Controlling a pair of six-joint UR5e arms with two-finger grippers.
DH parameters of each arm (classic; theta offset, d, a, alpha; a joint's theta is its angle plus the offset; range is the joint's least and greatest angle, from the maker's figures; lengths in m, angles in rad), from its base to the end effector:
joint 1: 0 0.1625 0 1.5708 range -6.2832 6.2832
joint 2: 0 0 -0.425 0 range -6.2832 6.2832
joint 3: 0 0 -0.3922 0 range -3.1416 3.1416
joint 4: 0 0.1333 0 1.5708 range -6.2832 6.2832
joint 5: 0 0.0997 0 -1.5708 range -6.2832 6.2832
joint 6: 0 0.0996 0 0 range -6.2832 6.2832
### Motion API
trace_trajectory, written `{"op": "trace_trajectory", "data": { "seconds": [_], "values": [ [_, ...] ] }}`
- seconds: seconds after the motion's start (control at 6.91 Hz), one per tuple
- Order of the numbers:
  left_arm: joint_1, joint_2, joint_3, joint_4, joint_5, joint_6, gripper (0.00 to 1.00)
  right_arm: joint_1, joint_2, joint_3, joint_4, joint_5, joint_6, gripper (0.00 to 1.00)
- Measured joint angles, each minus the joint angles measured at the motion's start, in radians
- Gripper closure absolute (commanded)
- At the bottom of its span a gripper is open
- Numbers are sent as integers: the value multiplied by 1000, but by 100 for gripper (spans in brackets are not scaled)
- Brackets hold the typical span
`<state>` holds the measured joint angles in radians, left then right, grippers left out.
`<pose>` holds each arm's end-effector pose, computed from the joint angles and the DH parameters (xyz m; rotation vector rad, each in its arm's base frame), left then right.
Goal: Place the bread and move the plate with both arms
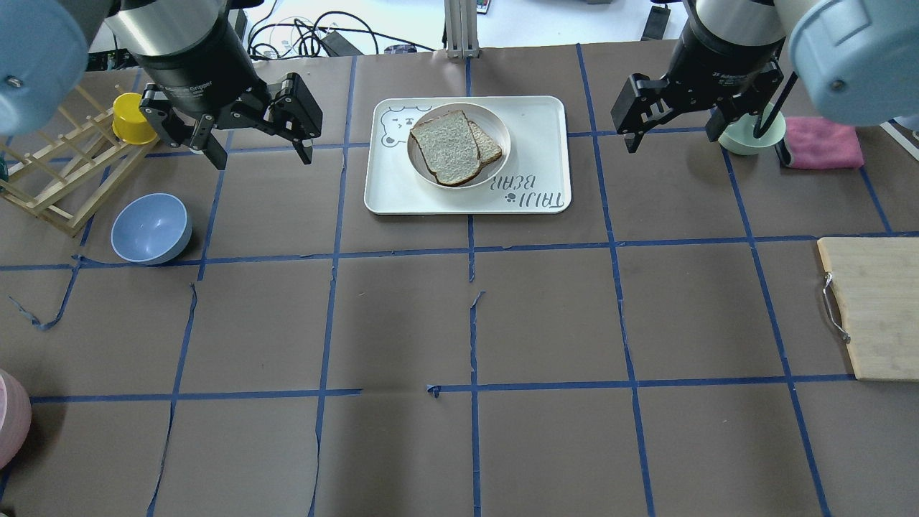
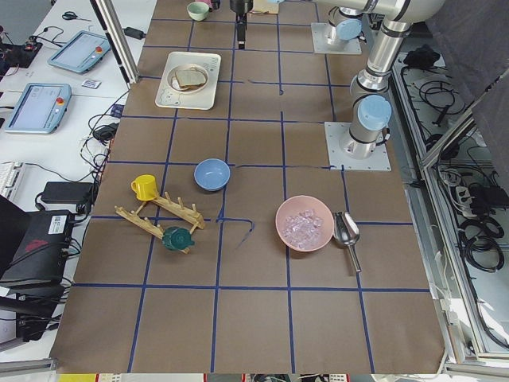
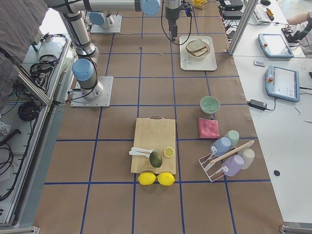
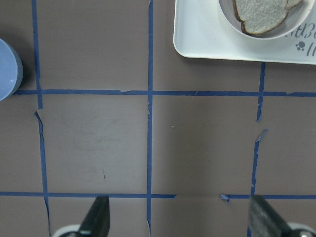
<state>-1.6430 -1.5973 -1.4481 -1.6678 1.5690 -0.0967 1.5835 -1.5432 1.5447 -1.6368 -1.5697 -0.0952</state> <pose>-0.1693 -0.4903 0.5253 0.0385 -3.1396 -0.0015 0.1399 -0.5081 0.4938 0.1693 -3.1338 0.1012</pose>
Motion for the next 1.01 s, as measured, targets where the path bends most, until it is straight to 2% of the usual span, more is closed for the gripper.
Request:
{"op": "trace_trajectory", "data": {
  "seconds": [0.58, 1.01],
  "values": [
    [12, -80, 5, 32, -3, -15, 0, 0, 0, 0, 0, 0, -1, 0],
    [11, -93, 4, 33, -3, -19, 0, 0, 0, 0, 1, 0, -1, 0]
  ]
}}
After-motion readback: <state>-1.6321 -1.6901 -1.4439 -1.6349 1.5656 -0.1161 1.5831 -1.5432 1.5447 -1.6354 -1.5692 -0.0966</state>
